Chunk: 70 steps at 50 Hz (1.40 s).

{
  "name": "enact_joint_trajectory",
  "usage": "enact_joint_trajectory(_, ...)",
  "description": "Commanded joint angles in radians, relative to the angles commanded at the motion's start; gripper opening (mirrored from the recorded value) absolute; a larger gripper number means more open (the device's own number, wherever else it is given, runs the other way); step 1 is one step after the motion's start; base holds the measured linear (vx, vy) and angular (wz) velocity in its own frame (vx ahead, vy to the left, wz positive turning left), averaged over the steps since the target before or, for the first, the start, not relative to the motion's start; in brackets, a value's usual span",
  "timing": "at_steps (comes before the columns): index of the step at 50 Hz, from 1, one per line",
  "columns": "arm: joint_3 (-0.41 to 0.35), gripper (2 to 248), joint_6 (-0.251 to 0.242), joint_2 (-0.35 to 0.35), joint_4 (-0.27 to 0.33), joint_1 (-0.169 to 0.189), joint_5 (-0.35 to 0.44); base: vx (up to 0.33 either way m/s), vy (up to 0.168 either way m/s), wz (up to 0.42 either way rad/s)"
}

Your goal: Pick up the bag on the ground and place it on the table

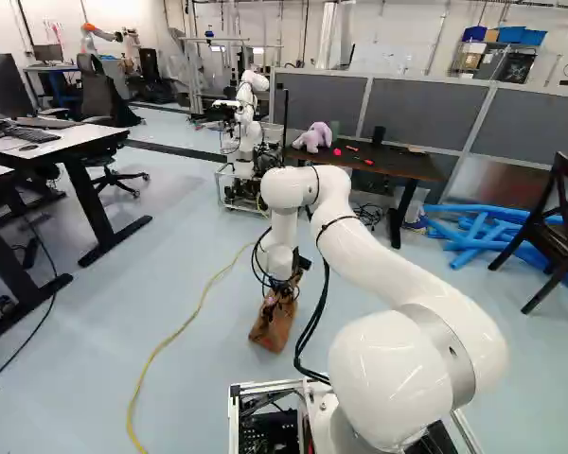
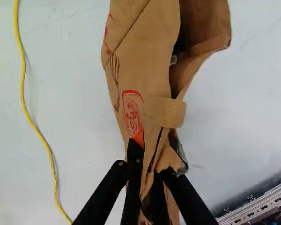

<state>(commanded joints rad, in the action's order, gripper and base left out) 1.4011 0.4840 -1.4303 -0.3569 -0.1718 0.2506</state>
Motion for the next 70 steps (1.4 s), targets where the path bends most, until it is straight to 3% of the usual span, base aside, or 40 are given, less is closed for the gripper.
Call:
enact_joint_trajectory(22, -0.076, 21, 0.0, 0.083, 0.012, 0.0, 0.0, 0.0, 0.0, 0.0)
enact_joint_trajectory(70, -0.314, 21, 0.0, 0.295, 0.128, -0.015, 0.0, 0.0, 0.0, 0.0)
